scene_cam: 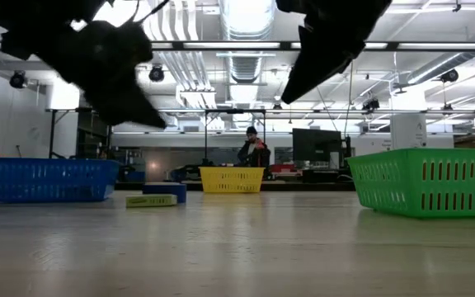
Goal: Pick and place Stapler, Stapler remover, tape
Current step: Put the top green staple into the yellow bin
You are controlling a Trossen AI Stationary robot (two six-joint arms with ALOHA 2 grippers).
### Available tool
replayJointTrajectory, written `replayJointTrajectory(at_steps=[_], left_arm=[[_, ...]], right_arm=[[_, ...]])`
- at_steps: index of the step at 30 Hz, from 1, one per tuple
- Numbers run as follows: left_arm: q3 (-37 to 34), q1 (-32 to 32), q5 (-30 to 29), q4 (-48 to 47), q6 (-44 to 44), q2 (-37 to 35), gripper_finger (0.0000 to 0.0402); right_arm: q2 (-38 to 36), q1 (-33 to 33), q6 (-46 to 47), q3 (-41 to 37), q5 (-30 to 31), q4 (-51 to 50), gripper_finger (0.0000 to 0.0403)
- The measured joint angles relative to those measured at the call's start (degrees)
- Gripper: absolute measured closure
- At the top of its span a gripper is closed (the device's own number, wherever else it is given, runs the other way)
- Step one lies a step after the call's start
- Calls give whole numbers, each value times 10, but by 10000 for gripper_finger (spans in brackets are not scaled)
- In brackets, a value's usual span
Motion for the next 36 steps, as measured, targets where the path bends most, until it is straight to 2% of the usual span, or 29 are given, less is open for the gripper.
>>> replayJointTrajectory(at_steps=[5,9,14,29,32,36], left_arm=[[0,-46,-49,-31,-9,47,255],[3,-58,-78,-31,-32,82,187],[3,-59,-81,-30,-38,126,144],[43,-59,-108,-22,-49,235,147],[51,-58,-107,-23,-49,244,165],[53,-59,-100,-23,-42,241,220]], right_arm=[[-3,0,6,-13,0,17,394],[-3,0,8,-13,0,24,394],[-3,0,2,-13,-4,39,394],[-3,0,-5,-13,-5,42,394],[-3,0,-5,-13,-6,43,394],[-3,0,-6,-13,-7,43,394]])
